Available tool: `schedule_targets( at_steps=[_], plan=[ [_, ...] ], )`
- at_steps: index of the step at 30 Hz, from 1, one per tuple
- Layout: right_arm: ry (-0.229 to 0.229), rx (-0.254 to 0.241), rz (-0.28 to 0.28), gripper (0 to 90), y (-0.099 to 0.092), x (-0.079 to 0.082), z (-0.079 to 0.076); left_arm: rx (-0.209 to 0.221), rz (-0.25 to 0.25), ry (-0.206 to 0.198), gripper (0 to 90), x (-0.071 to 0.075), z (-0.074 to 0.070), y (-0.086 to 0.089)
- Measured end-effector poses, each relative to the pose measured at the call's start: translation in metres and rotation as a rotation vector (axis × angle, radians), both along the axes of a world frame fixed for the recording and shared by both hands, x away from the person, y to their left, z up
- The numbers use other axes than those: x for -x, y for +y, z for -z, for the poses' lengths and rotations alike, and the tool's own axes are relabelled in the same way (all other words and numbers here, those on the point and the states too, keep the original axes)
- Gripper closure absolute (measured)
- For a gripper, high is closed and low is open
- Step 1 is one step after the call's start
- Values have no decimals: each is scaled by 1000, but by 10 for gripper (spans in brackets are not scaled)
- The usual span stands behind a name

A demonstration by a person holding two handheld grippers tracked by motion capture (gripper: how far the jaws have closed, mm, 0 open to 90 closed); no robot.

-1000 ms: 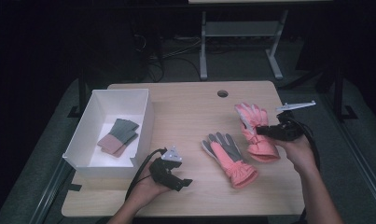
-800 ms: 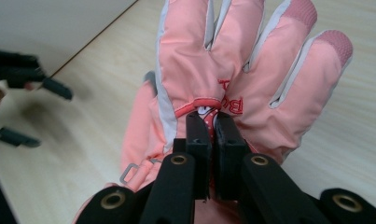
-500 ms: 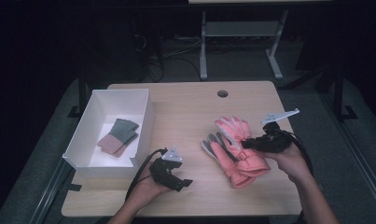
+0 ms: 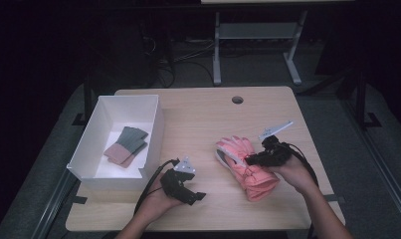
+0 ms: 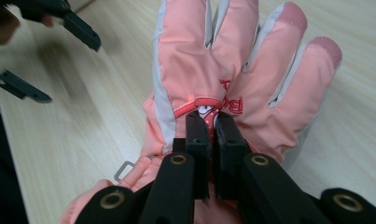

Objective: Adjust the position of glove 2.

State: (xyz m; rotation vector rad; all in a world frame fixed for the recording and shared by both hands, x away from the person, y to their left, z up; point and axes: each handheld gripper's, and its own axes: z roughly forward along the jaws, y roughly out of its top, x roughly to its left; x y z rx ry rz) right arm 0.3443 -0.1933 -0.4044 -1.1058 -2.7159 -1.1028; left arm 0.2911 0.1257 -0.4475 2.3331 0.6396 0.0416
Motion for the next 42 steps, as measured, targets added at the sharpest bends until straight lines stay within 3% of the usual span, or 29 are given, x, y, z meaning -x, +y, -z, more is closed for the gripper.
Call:
schedule_targets(
  at_steps=[5, 9, 14, 17, 19, 21, 24, 31, 37, 42],
  plan=[
    [-9, 55, 12, 863, 6, 2, 11, -7, 5, 1, 192, 0, 1, -1],
    [-23, 60, 8, 829, 8, 5, 15, 0, 1, 4, 195, 1, 1, -3],
    [-63, -12, 28, 600, 0, 10, 2, 4, 19, 4, 304, 0, -1, -3],
    [-103, -51, 52, 552, -10, 12, -8, 30, 3, 3, 423, 0, -3, -3],
    [-131, -87, 81, 596, -21, 13, -15, 43, 6, 9, 540, -1, -6, -2],
    [-160, -96, 116, 747, -35, 14, -19, 65, -9, 17, 688, -2, -10, -4],
    [-165, -95, 142, 900, -57, 18, -18, 54, -11, 8, 897, -6, -17, -10],
    [-120, -15, 152, 900, -79, 32, 9, 40, -24, 12, 899, -19, -19, -34],
    [-68, 35, 107, 900, -70, 39, 30, 75, -32, 55, 899, -41, -15, -57],
    [-64, 59, 59, 900, -57, 37, 36, 55, -29, 64, 899, -55, -7, -75]
  ],
)
